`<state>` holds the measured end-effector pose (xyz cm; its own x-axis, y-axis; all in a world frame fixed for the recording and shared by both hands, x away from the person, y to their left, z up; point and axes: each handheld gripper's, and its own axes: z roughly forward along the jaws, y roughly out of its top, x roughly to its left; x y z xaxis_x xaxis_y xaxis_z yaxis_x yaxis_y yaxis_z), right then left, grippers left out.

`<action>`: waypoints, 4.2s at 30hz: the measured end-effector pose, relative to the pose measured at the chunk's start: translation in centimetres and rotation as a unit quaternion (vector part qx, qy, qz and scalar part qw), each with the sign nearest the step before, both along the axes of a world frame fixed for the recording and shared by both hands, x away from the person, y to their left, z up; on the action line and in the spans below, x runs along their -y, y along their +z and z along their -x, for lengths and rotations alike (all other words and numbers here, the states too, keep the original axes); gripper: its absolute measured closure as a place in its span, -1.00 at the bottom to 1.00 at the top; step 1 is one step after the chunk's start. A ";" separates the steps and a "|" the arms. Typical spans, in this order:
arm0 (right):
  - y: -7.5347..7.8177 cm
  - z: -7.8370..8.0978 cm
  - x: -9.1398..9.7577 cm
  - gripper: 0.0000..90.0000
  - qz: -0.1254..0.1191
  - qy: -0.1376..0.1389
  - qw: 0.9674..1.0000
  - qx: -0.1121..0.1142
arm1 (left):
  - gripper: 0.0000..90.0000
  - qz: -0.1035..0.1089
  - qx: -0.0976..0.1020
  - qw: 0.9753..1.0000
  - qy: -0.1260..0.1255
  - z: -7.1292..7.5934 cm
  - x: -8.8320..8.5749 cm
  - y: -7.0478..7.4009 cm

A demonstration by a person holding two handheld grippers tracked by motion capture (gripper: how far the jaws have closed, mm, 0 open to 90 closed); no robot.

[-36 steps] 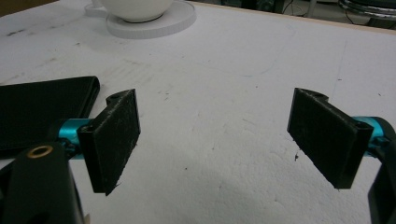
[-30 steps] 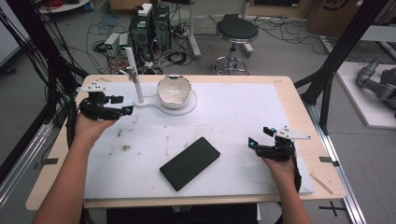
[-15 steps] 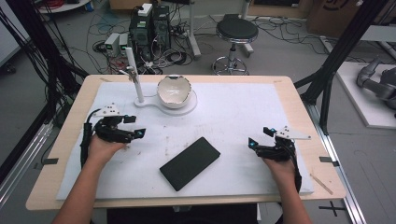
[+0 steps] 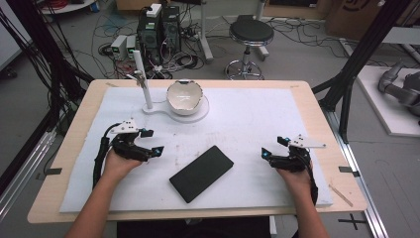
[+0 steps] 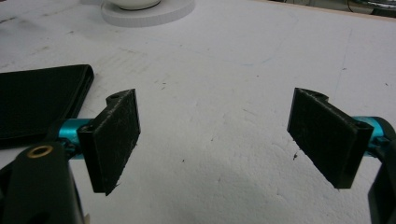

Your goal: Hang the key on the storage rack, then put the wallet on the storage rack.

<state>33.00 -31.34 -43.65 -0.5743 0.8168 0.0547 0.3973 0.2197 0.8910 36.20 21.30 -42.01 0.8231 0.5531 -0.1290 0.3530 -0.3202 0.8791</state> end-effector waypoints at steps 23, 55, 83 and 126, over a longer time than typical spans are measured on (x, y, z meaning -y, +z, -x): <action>0.1 0.3 0.1 -0.62 0.000 -0.006 1.000 -0.002 | -0.75 0.008 -0.003 1.000 0.002 0.5 -0.5 -0.2; 0.0 -0.1 -0.1 -0.62 0.007 0.004 1.000 0.004 | -0.68 0.002 -0.101 0.987 -0.127 2.7 5.4 -2.0; 0.1 0.0 -0.5 -0.62 0.011 0.010 1.000 0.005 | -0.33 -0.028 -0.125 0.982 -0.136 4.0 8.1 -3.2; 0.8 0.2 -1.5 -0.62 -0.001 0.042 0.999 0.021 | 0.82 0.057 -0.009 0.984 -0.170 5.2 6.8 2.0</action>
<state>32.78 -29.84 -42.82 -0.6431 0.7651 0.0312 0.3400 0.2487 0.9069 31.02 14.52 -40.03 0.9551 0.2266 -0.1910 0.2585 -0.3219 0.9108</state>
